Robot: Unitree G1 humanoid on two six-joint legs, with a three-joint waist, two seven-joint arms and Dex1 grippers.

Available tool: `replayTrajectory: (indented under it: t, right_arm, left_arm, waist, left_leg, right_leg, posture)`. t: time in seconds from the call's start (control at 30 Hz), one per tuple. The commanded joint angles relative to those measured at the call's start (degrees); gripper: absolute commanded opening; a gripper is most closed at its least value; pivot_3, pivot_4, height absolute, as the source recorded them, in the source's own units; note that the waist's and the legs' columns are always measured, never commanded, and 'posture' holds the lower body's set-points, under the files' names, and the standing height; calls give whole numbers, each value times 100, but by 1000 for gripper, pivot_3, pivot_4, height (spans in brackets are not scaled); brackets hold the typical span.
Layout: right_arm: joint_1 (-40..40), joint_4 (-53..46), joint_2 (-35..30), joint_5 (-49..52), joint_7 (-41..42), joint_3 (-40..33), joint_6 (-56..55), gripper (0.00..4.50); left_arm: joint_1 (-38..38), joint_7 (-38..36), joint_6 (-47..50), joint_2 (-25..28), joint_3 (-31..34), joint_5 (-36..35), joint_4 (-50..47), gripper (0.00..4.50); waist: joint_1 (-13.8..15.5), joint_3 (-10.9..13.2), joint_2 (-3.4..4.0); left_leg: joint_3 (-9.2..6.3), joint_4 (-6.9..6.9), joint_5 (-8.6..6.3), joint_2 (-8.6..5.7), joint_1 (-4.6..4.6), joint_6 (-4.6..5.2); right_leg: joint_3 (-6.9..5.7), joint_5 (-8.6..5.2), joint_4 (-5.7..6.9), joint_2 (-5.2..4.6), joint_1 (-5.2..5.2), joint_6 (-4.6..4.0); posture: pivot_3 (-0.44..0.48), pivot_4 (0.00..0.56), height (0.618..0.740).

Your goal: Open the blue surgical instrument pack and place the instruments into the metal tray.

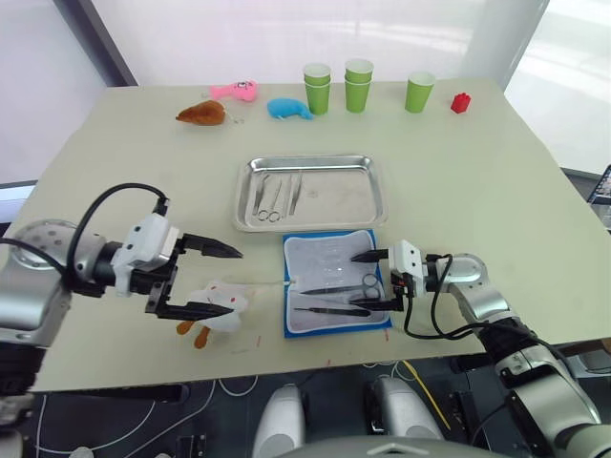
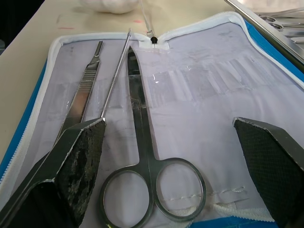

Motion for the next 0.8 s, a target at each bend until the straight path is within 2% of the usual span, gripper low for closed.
replayTrajectory:
  t: [0.03, 0.27, 0.43, 0.8]
  right_arm:
    - [264, 413, -96, -397, -38, 228, 132, 4500]
    - [269, 389, -111, -382, -49, 205, 149, 4500]
    - [304, 321, -158, -364, -61, 173, 180, 4500]
    - [330, 78, -274, -309, -117, 86, 307, 4500]
  left_arm:
    - [-62, -308, -235, 145, -106, -309, 19, 4463]
    - [-187, -276, -41, -366, -185, -213, -206, 4463]
    - [-155, 25, 182, -903, -318, 4, -489, 4463]
    - [-359, 462, -192, -2223, -1127, 1245, 94, 4463]
  waist:
    - [1, 2, 3]
    - [5, 3, 3]
    - [6, 0, -4]
    - [37, -2, 0]
  left_leg:
    - [1, 0, 0, 0, -1, 0]
    - [4, 0, 0, 0, -1, 0]
    - [4, 0, 0, -1, -2, 0]
    - [2, 2, 0, -4, -8, 0]
  right_leg:
    - [0, -1, 0, 0, 0, 1]
    - [1, -1, 0, 4, -1, 2]
    - [2, 2, 0, 5, -1, 7]
    - [3, 11, -2, 5, -2, 18]
  posture:
    - [0, 150, 740]
    - [0, 150, 740]
    - [0, 150, 740]
    - [0, 150, 740]
